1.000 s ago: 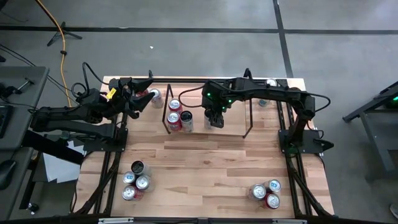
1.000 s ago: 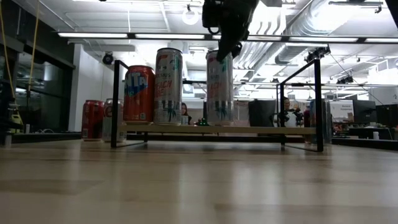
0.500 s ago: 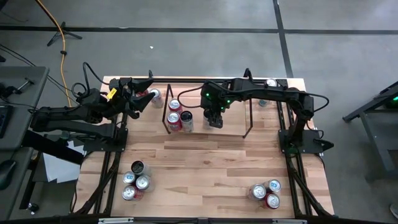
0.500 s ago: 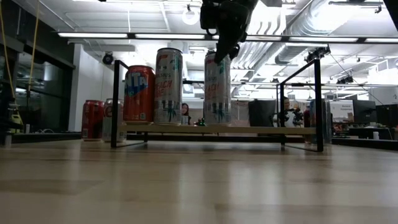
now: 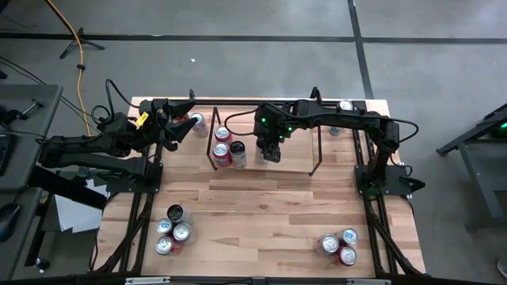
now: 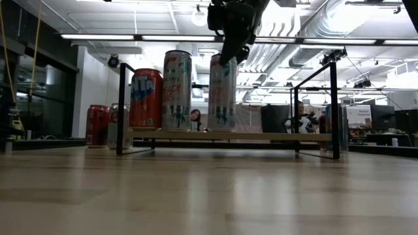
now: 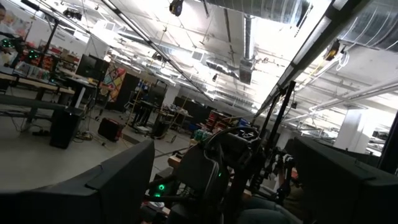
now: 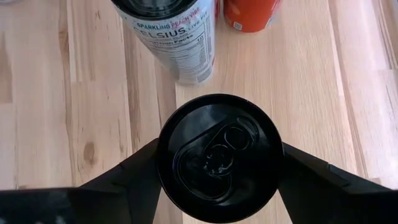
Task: Place canned beverage on shelf
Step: Put the top white-pink soda can on the shelf aligned with the other white-pink soda can
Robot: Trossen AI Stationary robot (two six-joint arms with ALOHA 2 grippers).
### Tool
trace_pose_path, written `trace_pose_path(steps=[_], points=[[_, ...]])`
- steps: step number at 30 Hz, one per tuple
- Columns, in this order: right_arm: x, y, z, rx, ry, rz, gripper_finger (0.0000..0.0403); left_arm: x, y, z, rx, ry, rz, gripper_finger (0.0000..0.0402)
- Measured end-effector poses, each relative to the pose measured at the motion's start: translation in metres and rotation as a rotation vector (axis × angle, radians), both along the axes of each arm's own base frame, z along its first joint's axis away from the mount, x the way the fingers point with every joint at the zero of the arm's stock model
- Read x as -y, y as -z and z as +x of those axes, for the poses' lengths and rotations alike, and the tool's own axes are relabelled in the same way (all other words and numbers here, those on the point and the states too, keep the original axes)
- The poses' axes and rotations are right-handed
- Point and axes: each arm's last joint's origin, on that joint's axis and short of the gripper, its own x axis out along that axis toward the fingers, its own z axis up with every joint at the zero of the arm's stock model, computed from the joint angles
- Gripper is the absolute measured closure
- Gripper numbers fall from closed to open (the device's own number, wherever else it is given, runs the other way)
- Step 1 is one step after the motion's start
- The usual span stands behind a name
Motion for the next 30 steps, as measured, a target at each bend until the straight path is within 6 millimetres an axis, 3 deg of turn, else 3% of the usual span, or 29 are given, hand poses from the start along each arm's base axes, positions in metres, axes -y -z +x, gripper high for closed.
trace_pose_path(steps=[10, 14, 30], points=[[0.000, 0.001, -0.005, -0.056, -0.003, -0.022, 0.0012, 0.000, 0.000, 0.000, 0.001, 0.000, 0.000, 0.0064], [-0.001, -0.001, -0.009, -0.068, -0.025, -0.030, 0.0023, 0.000, 0.000, 0.000, 0.001, 0.000, 0.000, 0.0064], [-0.004, -0.050, -0.041, 0.053, -0.083, -0.216, 0.0029, 0.000, 0.000, 0.000, 0.000, 0.000, 0.000, 0.0064]])
